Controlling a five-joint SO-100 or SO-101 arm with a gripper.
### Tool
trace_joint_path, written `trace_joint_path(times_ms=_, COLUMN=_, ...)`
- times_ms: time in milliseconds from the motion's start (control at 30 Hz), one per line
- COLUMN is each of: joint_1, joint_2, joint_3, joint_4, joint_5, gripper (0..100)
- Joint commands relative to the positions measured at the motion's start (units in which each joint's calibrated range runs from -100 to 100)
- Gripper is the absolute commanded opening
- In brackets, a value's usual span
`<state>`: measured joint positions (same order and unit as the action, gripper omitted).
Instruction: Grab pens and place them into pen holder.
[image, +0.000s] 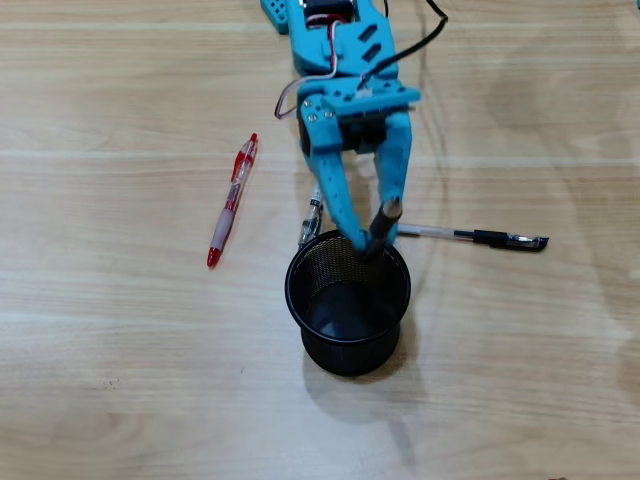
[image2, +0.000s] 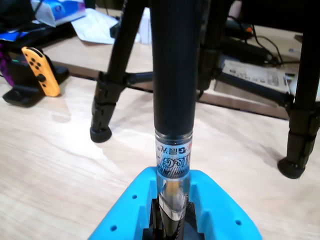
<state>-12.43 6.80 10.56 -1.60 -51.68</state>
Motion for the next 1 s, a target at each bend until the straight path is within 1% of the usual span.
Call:
trace_joint_path(times_ms=0, joint_1=0.59, joint_2=0.38, joint_3=-0.33, joint_4=-1.18, joint_5=-0.26, gripper=3)
trace_joint_path(times_ms=167, joint_1=0.59, joint_2=0.46, joint_3=1.3, joint_4=-1.55, joint_5=-0.21, gripper=4)
trace_joint_path(times_ms=267, joint_1=0.59, joint_2=0.04, joint_3=2.74, joint_4=-1.64, joint_5=0.0, gripper=12)
trace_joint_path(times_ms=333, joint_1=0.59, joint_2=-0.13, joint_3=3.56, joint_4=-1.64, joint_5=0.05, gripper=14)
trace_joint_path(times_ms=633, joint_1=0.41, joint_2=-0.3, joint_3=3.65, joint_4=-1.09, joint_5=0.21, gripper=4)
trace_joint_path(times_ms=700, joint_1=0.04, joint_2=-0.64, joint_3=3.65, joint_4=-1.09, joint_5=1.83, gripper=2)
trace_joint_path(times_ms=833, joint_1=-0.78, joint_2=-4.21, joint_3=3.65, joint_4=-0.64, joint_5=7.12, gripper=2)
trace_joint_path(times_ms=900, joint_1=-1.51, joint_2=-6.5, joint_3=3.29, joint_4=3.37, joint_5=9.16, gripper=2)
trace_joint_path(times_ms=967, joint_1=-1.88, joint_2=-9.3, joint_3=2.74, joint_4=10.39, joint_5=10.63, gripper=2)
